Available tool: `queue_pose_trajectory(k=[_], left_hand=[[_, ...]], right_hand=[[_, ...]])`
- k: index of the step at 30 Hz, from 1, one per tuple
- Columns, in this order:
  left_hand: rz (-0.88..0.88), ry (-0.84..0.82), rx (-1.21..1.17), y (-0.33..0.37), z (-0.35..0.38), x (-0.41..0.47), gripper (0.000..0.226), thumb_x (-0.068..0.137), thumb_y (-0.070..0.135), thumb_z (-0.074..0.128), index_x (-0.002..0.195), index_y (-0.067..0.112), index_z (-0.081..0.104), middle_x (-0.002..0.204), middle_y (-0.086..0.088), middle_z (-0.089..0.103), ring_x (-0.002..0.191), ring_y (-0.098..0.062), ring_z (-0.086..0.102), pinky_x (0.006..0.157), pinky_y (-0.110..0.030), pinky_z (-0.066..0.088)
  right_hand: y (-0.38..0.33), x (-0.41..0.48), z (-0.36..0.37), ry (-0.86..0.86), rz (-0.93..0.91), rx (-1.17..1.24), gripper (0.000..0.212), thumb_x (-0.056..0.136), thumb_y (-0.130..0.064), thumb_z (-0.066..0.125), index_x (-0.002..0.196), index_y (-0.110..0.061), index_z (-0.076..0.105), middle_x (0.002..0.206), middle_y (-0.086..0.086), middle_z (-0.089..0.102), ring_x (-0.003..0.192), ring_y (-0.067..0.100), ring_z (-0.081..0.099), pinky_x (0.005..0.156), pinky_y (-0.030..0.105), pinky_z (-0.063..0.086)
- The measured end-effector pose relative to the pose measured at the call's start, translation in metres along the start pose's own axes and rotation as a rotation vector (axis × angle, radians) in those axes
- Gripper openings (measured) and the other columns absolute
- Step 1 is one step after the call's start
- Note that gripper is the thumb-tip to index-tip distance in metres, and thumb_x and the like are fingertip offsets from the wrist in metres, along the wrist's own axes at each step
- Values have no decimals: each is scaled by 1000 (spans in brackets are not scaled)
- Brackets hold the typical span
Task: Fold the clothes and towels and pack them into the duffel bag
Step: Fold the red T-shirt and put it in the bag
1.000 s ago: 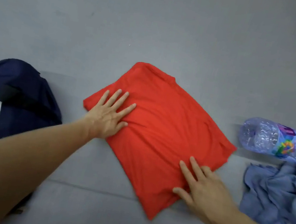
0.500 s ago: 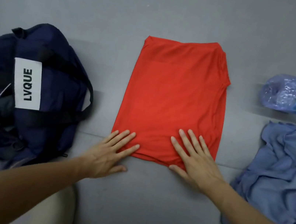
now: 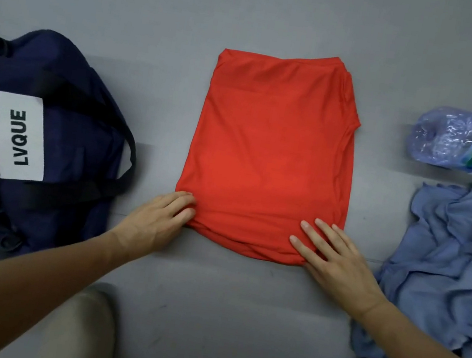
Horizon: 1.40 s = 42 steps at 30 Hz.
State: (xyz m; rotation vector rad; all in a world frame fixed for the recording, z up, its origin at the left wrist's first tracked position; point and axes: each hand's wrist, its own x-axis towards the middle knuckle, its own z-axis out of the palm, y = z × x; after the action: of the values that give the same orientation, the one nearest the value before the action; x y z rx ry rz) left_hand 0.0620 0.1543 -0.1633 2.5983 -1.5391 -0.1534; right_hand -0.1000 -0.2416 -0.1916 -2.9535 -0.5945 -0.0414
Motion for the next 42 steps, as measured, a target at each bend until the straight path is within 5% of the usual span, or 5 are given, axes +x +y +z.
queue_pose_trajectory(k=[10, 24, 32, 36, 42], left_hand=[[-112, -63, -221, 22, -38, -17, 24, 87, 16, 46, 110, 17, 53, 85, -3, 65, 67, -24, 63, 56, -30, 51], [-415, 293, -195, -69, -105, 119, 58, 95, 17, 42, 151, 31, 43, 114, -7, 70, 88, -35, 68, 73, -46, 57], [-619, 286, -30, -78, -68, 205, 59, 94, 11, 46, 153, 13, 39, 142, -18, 53, 120, -41, 54, 101, -49, 45], [-803, 31, -226, 3, -11, 185, 67, 104, 50, 36, 162, 27, 13, 167, -11, 16, 152, -33, 17, 122, -49, 18], [-679, 9, -6, -23, 4, 153, 69, 100, 58, 29, 161, 31, 13, 168, -16, 4, 154, -40, 2, 122, -60, 4]], right_hand=[[-22, 21, -28, 36, 148, 167, 37, 84, -31, 50, 105, -17, 78, 117, 0, 74, 105, 24, 71, 95, 40, 54], [74, 173, -108, 196, 227, 110, 50, 94, -32, 41, 143, -31, 53, 99, 3, 73, 78, 34, 70, 59, 42, 56], [117, 244, -74, -49, 359, 52, 63, 101, -35, 48, 157, -21, 26, 162, 13, 28, 148, 35, 27, 116, 50, 31], [95, 204, -44, -363, 347, 48, 65, 101, -56, 28, 159, -35, 8, 169, 1, 2, 155, 25, 2, 123, 47, 16], [25, 149, -64, -398, 378, -46, 76, 93, -70, 15, 147, -27, 46, 138, 12, 54, 112, 35, 56, 92, 45, 48]])
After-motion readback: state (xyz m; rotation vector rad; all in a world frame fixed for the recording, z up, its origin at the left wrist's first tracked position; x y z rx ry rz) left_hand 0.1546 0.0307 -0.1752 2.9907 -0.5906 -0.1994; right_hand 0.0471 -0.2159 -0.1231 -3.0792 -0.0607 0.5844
